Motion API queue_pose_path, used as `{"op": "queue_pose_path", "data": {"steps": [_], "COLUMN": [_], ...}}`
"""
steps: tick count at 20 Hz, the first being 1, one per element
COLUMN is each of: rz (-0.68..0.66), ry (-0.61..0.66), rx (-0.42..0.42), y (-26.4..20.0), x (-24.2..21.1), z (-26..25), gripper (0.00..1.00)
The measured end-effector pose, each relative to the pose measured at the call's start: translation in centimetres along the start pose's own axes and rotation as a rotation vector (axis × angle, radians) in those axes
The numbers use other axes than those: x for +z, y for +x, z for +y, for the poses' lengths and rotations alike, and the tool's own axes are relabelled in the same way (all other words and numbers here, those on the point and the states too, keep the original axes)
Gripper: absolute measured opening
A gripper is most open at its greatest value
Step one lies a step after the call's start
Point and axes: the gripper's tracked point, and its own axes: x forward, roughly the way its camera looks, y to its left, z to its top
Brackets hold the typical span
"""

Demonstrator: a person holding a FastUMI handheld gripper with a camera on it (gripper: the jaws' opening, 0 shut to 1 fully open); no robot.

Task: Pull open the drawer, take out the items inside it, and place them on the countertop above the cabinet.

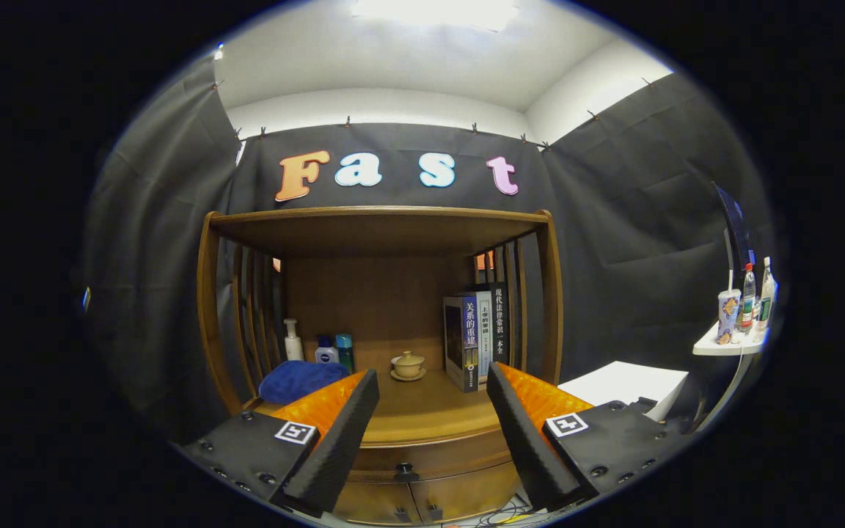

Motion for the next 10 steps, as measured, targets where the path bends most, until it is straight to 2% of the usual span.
{"op": "queue_pose_path", "data": {"steps": [6, 10], "rz": [0.021, 0.094], "ry": [0.001, -0.019], "rx": [0.025, 0.075], "y": [1.3, 3.3], "x": [-2.1, -8.2], "z": [1.0, 2.7], "gripper": [0.98, 0.98]}}
